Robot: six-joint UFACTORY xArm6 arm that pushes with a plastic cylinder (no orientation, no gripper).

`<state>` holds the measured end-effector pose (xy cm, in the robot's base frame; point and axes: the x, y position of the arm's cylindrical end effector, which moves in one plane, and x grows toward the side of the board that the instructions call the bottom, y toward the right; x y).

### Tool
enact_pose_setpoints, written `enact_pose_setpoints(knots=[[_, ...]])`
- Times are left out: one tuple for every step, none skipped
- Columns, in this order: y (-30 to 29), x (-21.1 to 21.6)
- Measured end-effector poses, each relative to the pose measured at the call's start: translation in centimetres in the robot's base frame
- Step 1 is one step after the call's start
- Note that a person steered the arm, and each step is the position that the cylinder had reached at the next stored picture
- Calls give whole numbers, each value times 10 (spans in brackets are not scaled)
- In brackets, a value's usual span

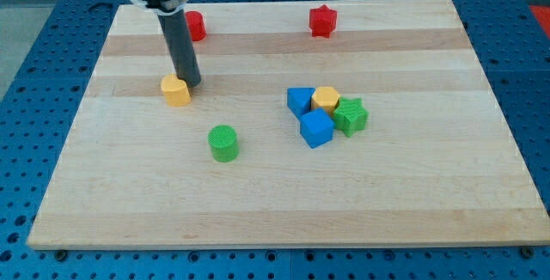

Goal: Nudge the yellow heart left a bit

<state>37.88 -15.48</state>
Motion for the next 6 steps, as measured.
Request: enact_pose_setpoints(knots=[[-31,0],[-55,0],[-80,0],[-96,2],[-102,4],[-103,4]])
